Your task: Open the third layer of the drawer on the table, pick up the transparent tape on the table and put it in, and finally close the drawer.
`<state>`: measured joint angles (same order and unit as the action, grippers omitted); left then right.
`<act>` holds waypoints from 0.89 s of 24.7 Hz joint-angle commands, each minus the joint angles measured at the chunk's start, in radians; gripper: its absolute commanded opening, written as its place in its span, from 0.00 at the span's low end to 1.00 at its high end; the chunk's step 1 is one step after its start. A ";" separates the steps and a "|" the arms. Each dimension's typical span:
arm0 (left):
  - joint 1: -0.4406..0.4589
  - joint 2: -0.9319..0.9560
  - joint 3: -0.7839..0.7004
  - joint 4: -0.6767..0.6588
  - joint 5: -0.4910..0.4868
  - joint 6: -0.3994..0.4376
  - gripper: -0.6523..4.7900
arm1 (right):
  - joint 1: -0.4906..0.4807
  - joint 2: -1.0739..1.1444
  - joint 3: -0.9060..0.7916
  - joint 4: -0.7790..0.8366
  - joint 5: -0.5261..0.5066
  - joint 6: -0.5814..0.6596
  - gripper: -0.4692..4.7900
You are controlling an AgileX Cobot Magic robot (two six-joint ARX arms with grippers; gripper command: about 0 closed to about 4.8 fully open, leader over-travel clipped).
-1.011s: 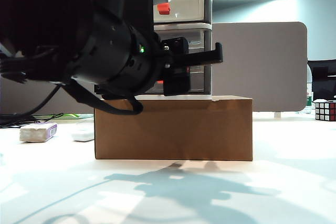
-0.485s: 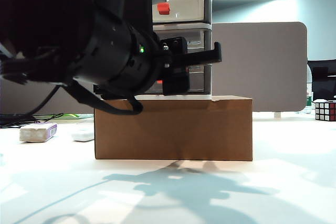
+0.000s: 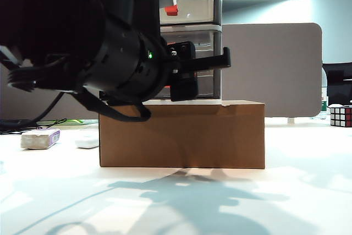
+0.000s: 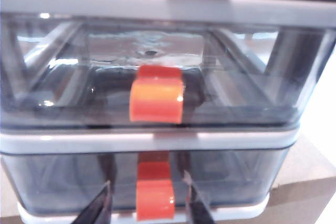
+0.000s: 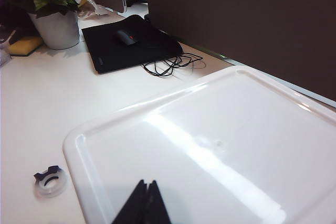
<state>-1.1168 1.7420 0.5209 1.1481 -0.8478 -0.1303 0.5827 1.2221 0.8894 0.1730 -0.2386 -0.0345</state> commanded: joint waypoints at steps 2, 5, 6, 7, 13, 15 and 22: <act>0.011 -0.001 0.010 0.013 0.022 0.000 0.44 | 0.000 0.005 0.006 0.006 0.001 -0.004 0.08; 0.022 0.000 0.013 0.013 0.023 0.000 0.32 | 0.000 0.009 0.006 -0.012 0.002 -0.005 0.08; 0.023 0.000 0.013 0.013 0.022 0.000 0.32 | 0.000 0.011 0.006 -0.019 0.009 -0.005 0.08; 0.023 0.000 0.013 0.013 0.022 0.000 0.32 | 0.000 0.012 0.006 -0.027 0.033 -0.005 0.08; 0.022 0.000 0.013 0.012 0.022 0.000 0.17 | 0.000 0.016 0.006 -0.063 0.084 -0.004 0.08; 0.022 0.000 0.013 0.013 0.022 0.000 0.15 | 0.000 0.019 0.006 -0.069 0.084 -0.004 0.08; 0.016 0.000 0.013 0.012 0.019 0.000 0.11 | 0.000 0.023 0.006 -0.081 0.084 -0.004 0.08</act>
<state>-1.0977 1.7424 0.5308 1.1481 -0.8268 -0.1307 0.5823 1.2388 0.8951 0.1390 -0.1589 -0.0391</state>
